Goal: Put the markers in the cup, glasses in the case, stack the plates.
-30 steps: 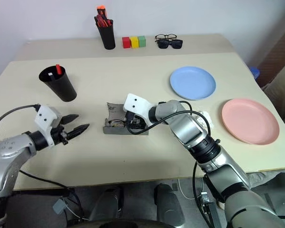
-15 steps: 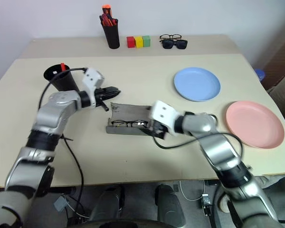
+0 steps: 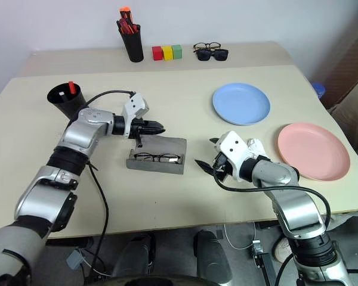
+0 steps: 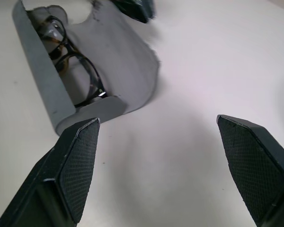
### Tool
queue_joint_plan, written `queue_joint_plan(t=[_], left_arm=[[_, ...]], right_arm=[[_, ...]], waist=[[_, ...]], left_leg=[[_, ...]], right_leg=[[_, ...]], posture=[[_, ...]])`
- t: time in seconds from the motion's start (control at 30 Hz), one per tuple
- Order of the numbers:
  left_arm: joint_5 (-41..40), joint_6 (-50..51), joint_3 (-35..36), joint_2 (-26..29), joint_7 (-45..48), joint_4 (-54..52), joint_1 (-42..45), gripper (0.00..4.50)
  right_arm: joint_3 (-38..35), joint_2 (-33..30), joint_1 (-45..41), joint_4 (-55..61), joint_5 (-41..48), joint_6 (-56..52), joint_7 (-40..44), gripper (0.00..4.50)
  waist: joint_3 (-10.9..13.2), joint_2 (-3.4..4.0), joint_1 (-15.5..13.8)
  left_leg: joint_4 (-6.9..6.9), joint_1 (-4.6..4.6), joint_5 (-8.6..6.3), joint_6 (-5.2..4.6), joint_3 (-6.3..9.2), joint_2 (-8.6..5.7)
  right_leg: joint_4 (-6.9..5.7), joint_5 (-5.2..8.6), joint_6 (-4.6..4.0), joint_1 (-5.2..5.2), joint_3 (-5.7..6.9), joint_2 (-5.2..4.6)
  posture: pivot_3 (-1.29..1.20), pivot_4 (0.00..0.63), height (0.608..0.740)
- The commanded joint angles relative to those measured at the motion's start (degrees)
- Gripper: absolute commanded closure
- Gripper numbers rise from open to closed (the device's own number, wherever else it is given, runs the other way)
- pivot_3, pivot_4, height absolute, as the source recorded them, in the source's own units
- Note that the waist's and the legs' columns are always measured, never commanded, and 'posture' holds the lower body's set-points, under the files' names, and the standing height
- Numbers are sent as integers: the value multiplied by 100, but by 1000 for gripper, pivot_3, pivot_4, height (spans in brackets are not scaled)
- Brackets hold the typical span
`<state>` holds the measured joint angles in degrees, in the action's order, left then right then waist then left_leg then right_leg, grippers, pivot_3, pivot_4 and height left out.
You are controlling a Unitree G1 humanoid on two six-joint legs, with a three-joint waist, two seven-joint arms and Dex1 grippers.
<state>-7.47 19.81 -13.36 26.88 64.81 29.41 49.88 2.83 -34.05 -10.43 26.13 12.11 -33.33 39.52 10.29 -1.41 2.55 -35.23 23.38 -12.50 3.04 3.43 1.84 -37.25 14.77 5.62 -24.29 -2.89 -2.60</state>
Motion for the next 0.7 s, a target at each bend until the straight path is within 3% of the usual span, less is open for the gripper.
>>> queue_joint_plan(t=[0.03,0.4,0.53,0.7], left_arm=[[-8,197,-24,231,178,-698,-347,3867],[-267,1072,174,1170,43,-3401,-2053,3867],[-349,1043,338,1254,-190,-3774,-2398,3867],[-819,1096,1080,910,-834,-4166,-2758,3867]], right_arm=[[-63,12,-184,-15,0,166,-65,462],[64,-86,-1069,-1328,-451,467,-250,462],[199,-33,-1587,-2191,-882,516,-566,462],[673,29,-2465,-3953,-1792,1124,-1096,462]], waist=[[0,0,3],[-1,4,-7],[-1,6,-16],[1,8,9]], left_leg=[[0,0,0,0,0,0],[-4,-3,0,0,-3,1],[-3,-3,0,0,-3,1],[-3,-4,0,0,-4,1]], right_leg=[[0,0,0,0,0,0],[-4,0,0,2,-5,-2],[-2,0,-1,3,-4,-3],[-3,0,-1,1,-4,-2]], posture=[[0,150,740],[0,150,740],[0,150,740],[0,150,740]])
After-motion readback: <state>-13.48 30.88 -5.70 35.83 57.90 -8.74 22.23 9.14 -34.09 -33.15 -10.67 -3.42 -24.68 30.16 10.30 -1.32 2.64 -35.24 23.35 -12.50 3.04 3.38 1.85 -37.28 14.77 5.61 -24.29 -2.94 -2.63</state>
